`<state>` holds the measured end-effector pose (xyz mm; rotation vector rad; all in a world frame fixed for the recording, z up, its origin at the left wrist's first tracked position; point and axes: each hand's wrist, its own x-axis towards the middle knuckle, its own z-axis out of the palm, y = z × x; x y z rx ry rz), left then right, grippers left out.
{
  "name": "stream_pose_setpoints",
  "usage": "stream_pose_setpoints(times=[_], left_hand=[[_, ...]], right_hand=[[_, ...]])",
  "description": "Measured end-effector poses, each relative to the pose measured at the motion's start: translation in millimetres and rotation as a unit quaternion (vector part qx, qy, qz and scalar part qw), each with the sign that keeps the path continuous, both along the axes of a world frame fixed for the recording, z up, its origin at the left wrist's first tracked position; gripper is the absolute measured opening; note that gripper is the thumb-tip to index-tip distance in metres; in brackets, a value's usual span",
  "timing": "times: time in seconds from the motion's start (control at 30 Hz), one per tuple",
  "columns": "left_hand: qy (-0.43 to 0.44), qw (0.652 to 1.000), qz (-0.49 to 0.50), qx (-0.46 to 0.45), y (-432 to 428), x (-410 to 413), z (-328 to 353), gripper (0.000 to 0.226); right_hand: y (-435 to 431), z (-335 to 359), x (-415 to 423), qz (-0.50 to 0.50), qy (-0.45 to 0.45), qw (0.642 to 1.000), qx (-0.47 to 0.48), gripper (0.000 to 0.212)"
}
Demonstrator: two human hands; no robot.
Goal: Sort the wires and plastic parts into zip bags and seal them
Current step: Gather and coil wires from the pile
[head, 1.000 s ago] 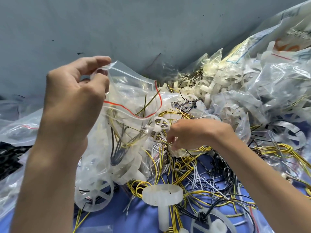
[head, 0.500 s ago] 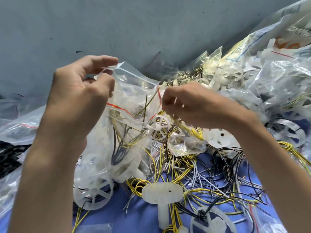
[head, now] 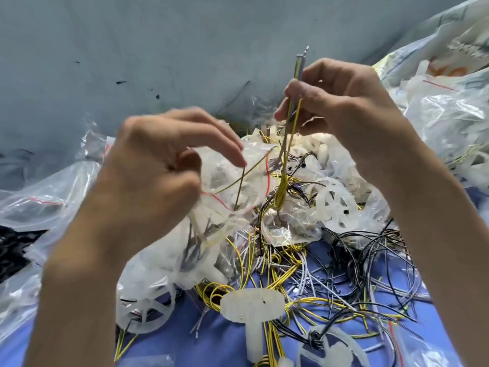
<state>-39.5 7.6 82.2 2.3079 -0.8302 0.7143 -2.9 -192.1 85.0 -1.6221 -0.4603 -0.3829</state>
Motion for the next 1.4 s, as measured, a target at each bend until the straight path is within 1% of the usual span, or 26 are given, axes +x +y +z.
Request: stream_pose_setpoints(times=[0.03,0.1,0.13,0.17,0.23,0.3,0.37,0.43,0.57,0.6,0.67,0.73,0.8,0.83,0.9,0.97,1.03,1.07,1.1,1.13,1.2,1.23,1.27,1.3,1.37,1.4], left_hand=[[0.033,0.999,-0.002,0.007,-2.4,-1.4,-0.2,0.047],[0.086,0.996,0.029,0.02,-5.8,-1.1,-3.0,0.032],[0.108,0.992,0.05,0.034,-7.2,-0.5,-5.0,0.029],[0.121,0.989,0.069,0.052,-9.3,-0.7,-6.6,0.031],[0.12,0.985,0.103,0.073,-16.3,-3.3,-7.9,0.045],[0.105,0.983,0.132,0.072,-24.6,-7.0,-8.6,0.056],[0.083,0.983,0.15,0.069,-29.6,-7.9,-10.0,0.06],[0.071,0.985,0.14,0.071,-31.8,-7.1,-12.4,0.054],[0.052,0.992,0.109,0.045,-35.6,1.5,-20.8,0.021],[0.051,0.992,0.106,0.038,-36.6,3.3,-22.5,0.019],[0.065,0.992,0.106,0.011,-35.6,5.5,-24.0,0.026],[0.088,0.99,0.108,-0.023,-32.3,8.8,-25.2,0.021],[0.102,0.987,0.119,-0.043,-28.8,12.7,-26.3,0.014],[0.11,0.985,0.125,-0.052,-27.8,13.9,-26.4,0.01],[0.121,0.98,0.138,-0.072,-27.2,15.0,-25.9,0.007],[0.121,0.978,0.148,-0.084,-26.7,15.6,-26.1,0.009],[0.119,0.976,0.154,-0.094,-26.1,14.9,-25.4,0.014],[0.118,0.976,0.158,-0.096,-26.1,14.6,-24.8,0.014],[0.113,0.975,0.166,-0.091,-26.1,14.6,-24.5,0.013],[0.106,0.975,0.175,-0.081,-26.3,15.2,-24.4,0.012],[0.1,0.976,0.185,-0.062,-26.7,16.8,-24.8,0.01],[0.103,0.976,0.183,-0.056,-26.9,17.0,-24.5,0.011],[0.107,0.977,0.176,-0.054,-27.1,16.7,-24.2,0.012],[0.113,0.978,0.163,-0.058,-27.4,16.0,-23.8,0.012],[0.12,0.981,0.133,-0.069,-27.6,15.1,-23.7,0.012],[0.122,0.982,0.12,-0.074,-27.4,15.4,-24.3,0.011]], right_hand=[[-1.0,0.3,0.3,0.009,0.0,1.0,0.009,0.017],[-2.0,0.3,0.7,0.031,0.003,0.999,0.028,0.019],[-2.1,0.3,0.7,0.046,0.007,0.998,0.038,0.019],[-2.2,0.0,0.6,0.062,0.012,0.997,0.052,0.019],[-2.2,-0.2,0.8,0.1,0.026,0.991,0.09,0.019],[-1.6,-0.2,0.9,0.133,0.046,0.982,0.127,0.02],[-0.3,0.9,0.4,0.158,0.064,0.972,0.16,0.019],[0.0,1.6,0.2,0.174,0.082,0.963,0.19,0.019],[1.8,2.7,-0.7,0.21,0.118,0.941,0.236,0.019],[1.9,2.7,-0.9,0.219,0.122,0.937,0.245,0.018],[1.0,2.9,-0.1,0.221,0.125,0.936,0.245,0.019],[-0.7,2.7,0.7,0.2,0.135,0.953,0.185,0.032],[-1.5,2.0,2.2,0.168,0.153,0.971,0.075,0.055],[-0.9,1.0,1.7,0.146,0.153,0.977,0.012,0.061],[2.4,-1.7,-1.8,0.093,0.124,0.98,-0.122,0.063],[6.2,-4.6,-5.0,0.022,0.062,0.961,-0.268,0.067],[7.9,-7.2,-6.3,-0.05,0.009,0.916,-0.397,0.066],[7.7,-8.1,-6.3,-0.082,-0.012,0.899,-0.431,0.064],[7.5,-8.3,-5.6,-0.118,-0.037,0.893,-0.433,0.061],[6.8,-8.1,-5.0,-0.156,-0.069,0.896,-0.41,0.056],[5.3,-6.1,-3.4,-0.204,-0.158,0.906,-0.336,0.039],[4.9,-3.8,-4.9,-0.195,-0.202,0.908,-0.31,0.028],[4.9,-2.4,-6.7,-0.169,-0.229,0.907,-0.31,0.019],[5.6,-2.3,-7.6,-0.142,-0.235,0.901,-0.337,0.02],[4.6,-5.6,-3.7,-0.1,-0.21,0.88,-0.414,0.029],[4.1,-7.5,-0.9,-0.097,-0.197,0.873,-0.436,0.027]])
